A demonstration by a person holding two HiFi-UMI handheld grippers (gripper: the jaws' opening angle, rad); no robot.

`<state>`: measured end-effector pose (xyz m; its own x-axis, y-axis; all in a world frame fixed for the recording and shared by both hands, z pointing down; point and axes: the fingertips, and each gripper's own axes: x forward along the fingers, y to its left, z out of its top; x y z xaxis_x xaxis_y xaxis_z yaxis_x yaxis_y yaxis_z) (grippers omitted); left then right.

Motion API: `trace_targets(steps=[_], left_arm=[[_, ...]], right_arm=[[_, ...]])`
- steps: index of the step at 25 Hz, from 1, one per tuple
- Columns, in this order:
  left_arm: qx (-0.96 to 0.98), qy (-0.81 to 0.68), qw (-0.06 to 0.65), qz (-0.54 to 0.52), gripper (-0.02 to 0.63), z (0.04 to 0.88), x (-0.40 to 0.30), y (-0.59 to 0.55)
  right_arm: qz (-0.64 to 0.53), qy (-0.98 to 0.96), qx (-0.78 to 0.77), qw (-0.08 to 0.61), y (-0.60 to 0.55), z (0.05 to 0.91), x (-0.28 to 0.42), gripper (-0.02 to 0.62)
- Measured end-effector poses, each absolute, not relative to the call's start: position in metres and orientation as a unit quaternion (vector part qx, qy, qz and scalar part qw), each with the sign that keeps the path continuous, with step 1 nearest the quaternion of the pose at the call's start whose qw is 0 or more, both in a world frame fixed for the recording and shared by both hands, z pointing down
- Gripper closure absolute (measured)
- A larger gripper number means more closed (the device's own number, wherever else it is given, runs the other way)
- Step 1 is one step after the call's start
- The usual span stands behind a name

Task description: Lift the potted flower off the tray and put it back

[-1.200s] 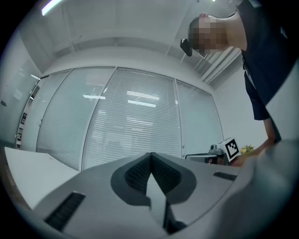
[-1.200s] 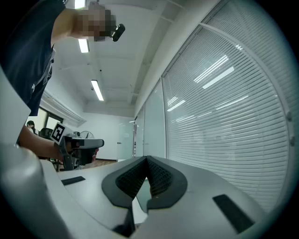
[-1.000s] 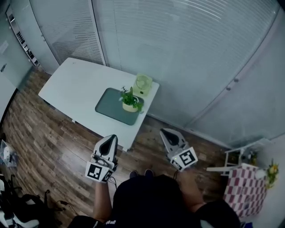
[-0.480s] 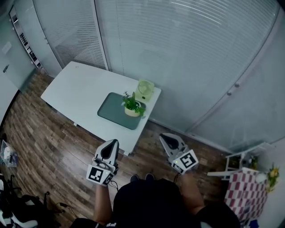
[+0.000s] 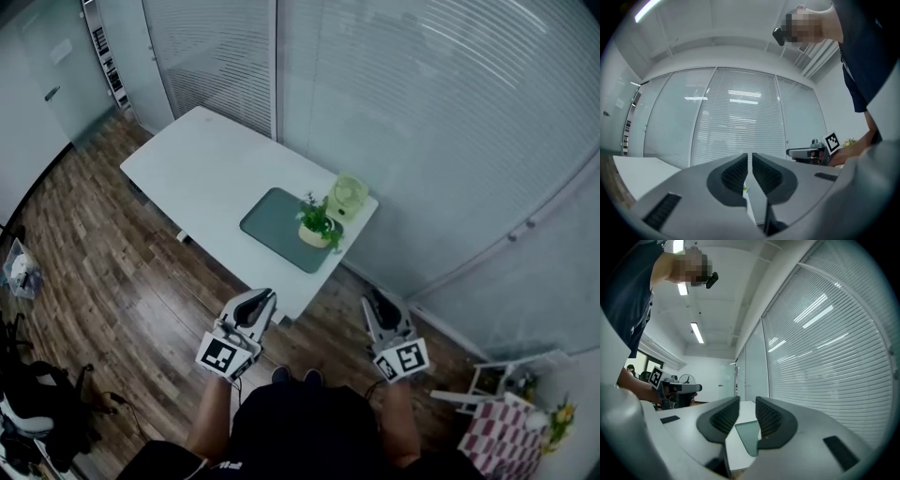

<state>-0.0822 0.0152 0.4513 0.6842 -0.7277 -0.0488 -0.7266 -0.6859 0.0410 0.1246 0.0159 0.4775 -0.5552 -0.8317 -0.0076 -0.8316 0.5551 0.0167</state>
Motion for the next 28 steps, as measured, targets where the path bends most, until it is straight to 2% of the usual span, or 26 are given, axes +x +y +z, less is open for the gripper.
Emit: trace_targets(steps=[1, 2, 3, 5, 7, 9, 14, 28], left_arm=[[0.915, -0.402, 0.008, -0.028, 0.597, 0.452, -0.086, 0.015], [0.913, -0.406, 0.006, -0.027, 0.592, 0.453, -0.089, 0.015], [0.913, -0.408, 0.005, -0.028, 0.555, 0.453, -0.091, 0.015], [0.913, -0.408, 0.005, -0.029, 0.415, 0.454, -0.095, 0.016], [0.912, -0.41, 0.006, -0.03, 0.365, 0.454, -0.1, 0.016], [0.91, -0.413, 0.008, -0.033, 0.347, 0.454, -0.105, 0.014], [0.91, -0.413, 0.009, -0.036, 0.331, 0.456, -0.112, 0.017], [0.915, -0.402, 0.012, -0.038, 0.331, 0.461, -0.127, 0.032]], right_arm=[[-0.012, -0.884, 0.467, 0.002, 0.016, 0.478, 0.12, 0.458], [-0.015, -0.887, 0.462, 0.004, 0.016, 0.478, 0.116, 0.404], [-0.018, -0.889, 0.458, 0.005, 0.017, 0.477, 0.112, 0.372], [-0.016, -0.891, 0.454, 0.0, 0.019, 0.476, 0.105, 0.326], [-0.016, -0.89, 0.456, -0.011, 0.019, 0.472, 0.101, 0.279], [-0.025, -0.885, 0.464, -0.018, 0.018, 0.468, 0.102, 0.252], [-0.025, -0.881, 0.472, -0.027, 0.021, 0.467, 0.1, 0.227], [-0.028, -0.88, 0.474, -0.02, 0.044, 0.473, 0.075, 0.224]])
